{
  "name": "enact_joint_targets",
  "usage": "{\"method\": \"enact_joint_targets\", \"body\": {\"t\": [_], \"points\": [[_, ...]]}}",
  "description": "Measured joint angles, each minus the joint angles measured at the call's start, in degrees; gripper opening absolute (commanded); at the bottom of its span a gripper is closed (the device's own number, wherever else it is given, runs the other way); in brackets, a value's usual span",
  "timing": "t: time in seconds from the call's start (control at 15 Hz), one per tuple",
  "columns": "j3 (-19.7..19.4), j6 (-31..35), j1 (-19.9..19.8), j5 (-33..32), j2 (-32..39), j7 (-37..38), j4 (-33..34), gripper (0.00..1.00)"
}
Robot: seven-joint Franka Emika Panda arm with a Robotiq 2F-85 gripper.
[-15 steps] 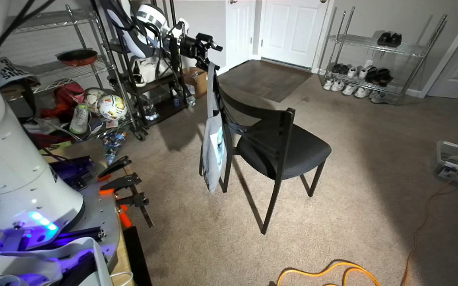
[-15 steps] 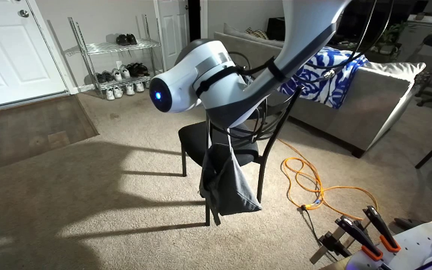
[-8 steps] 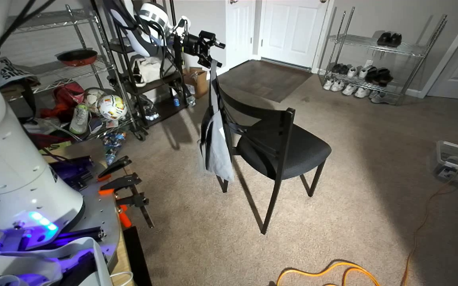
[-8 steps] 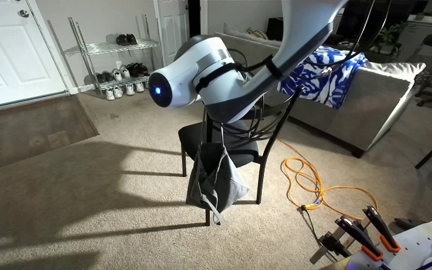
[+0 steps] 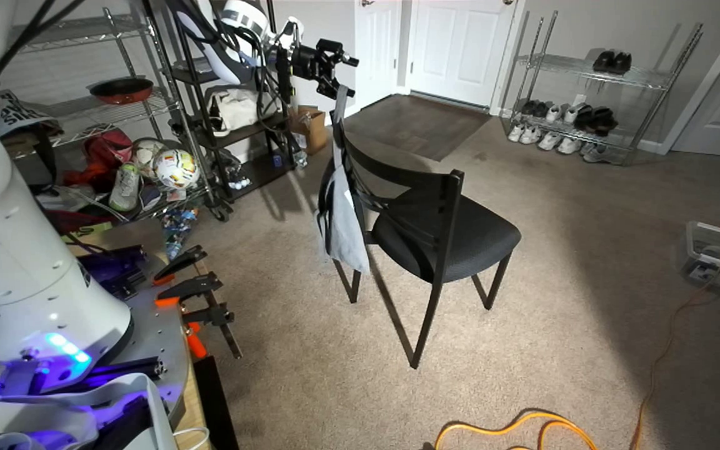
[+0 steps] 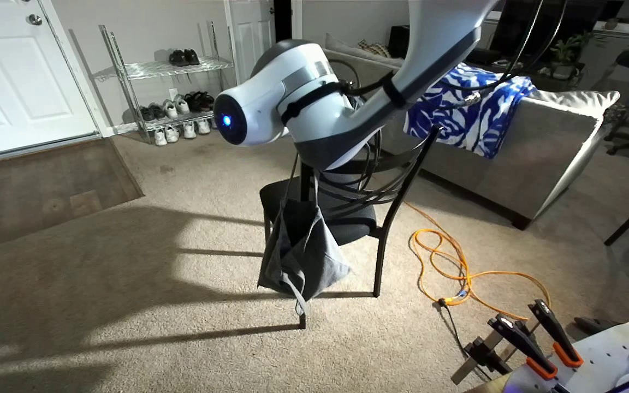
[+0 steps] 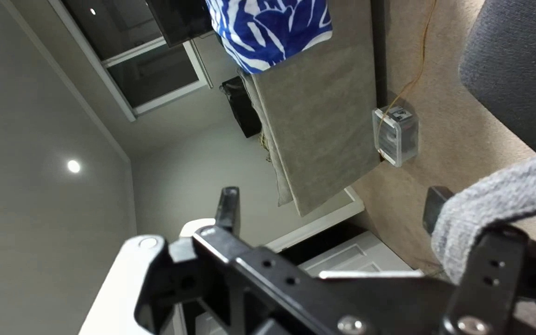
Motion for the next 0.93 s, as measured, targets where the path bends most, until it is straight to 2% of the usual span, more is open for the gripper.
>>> {"method": "enact_joint_targets", "body": {"t": [0.47,0.93], "points": [[-1.2,-2.3,-0.3,4.7,0.4,0.5,0.0,1.0],[-1.3,-0.2,-2.1,15.0,0.4,9.6,0.0,1.0]]}}
